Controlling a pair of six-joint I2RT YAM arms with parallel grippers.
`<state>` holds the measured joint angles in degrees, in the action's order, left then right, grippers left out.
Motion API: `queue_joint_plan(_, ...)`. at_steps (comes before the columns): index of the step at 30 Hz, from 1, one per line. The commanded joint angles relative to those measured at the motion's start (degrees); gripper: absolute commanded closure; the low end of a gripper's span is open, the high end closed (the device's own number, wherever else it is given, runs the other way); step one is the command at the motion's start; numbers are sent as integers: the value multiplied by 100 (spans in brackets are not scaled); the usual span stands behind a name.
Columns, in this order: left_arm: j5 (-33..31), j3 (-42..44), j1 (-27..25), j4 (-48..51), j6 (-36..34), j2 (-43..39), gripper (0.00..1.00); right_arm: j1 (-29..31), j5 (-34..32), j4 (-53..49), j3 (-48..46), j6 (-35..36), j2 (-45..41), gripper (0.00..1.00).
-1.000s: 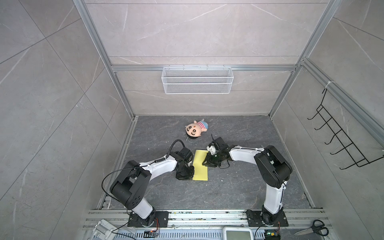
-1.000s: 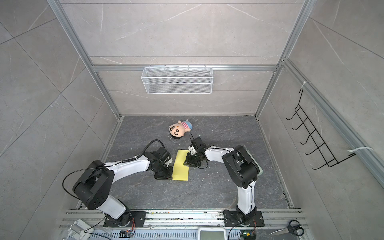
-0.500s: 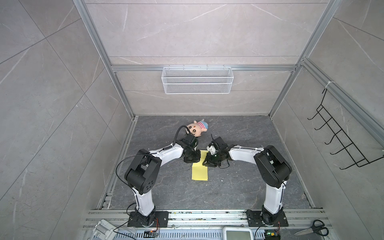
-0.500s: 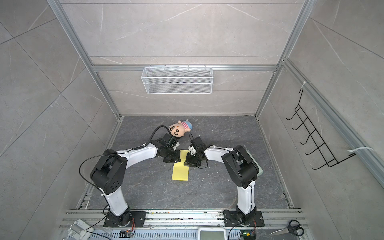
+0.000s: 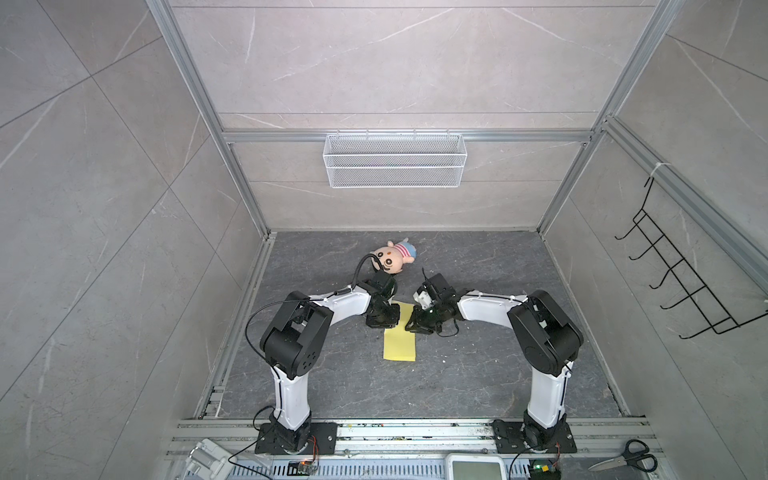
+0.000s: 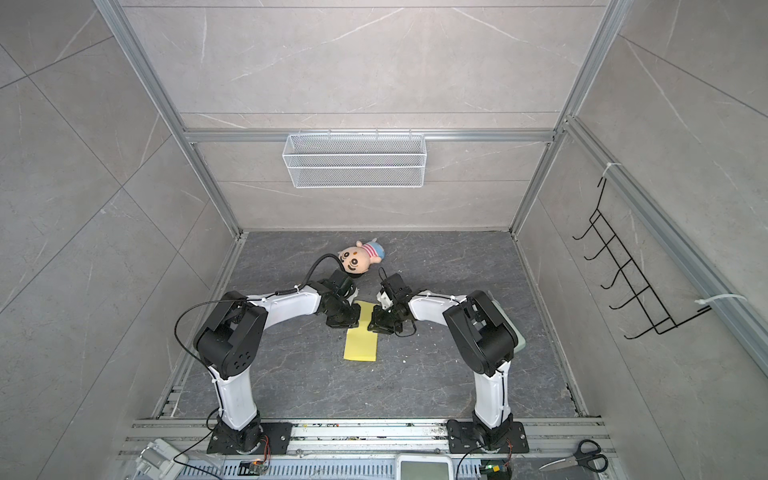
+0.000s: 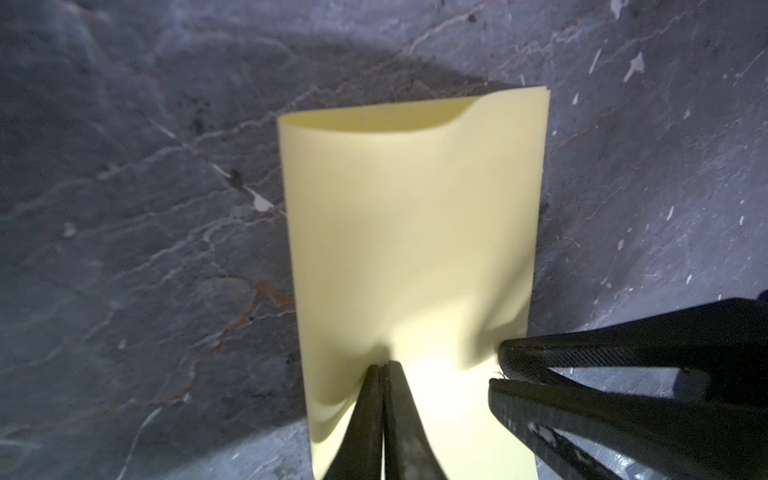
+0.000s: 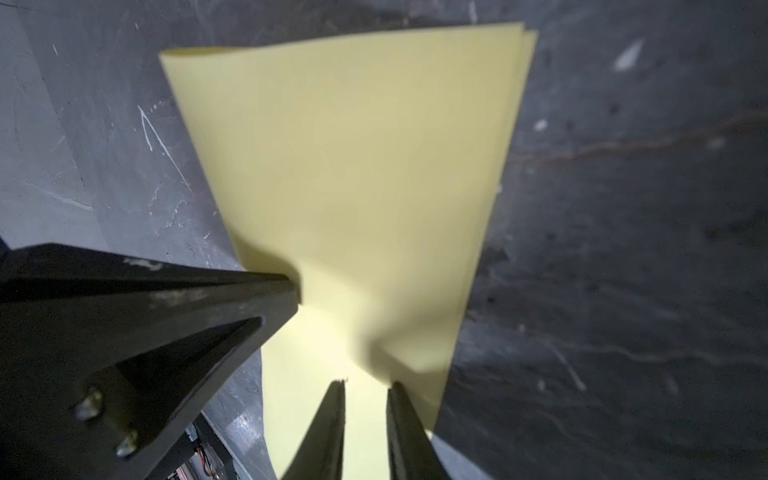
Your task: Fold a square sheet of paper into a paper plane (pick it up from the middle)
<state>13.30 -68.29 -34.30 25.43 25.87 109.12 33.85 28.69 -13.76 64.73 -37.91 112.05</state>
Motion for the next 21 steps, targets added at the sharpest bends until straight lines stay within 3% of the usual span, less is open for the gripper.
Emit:
queue_joint_plan(1, -288, -74, 97, 297, -269, 65, 92, 8, -1372, -676, -381, 17, 722, 76)
queue_joint_plan(13, -381, 42, 559, 712, -843, -348, 92, 8, -1427, -698, -400, 58, 704, 76)
queue_joint_plan(21, 609, 16, 559, -71, -674, -821, 91, 6, -1454, -700, -403, 54, 700, 76)
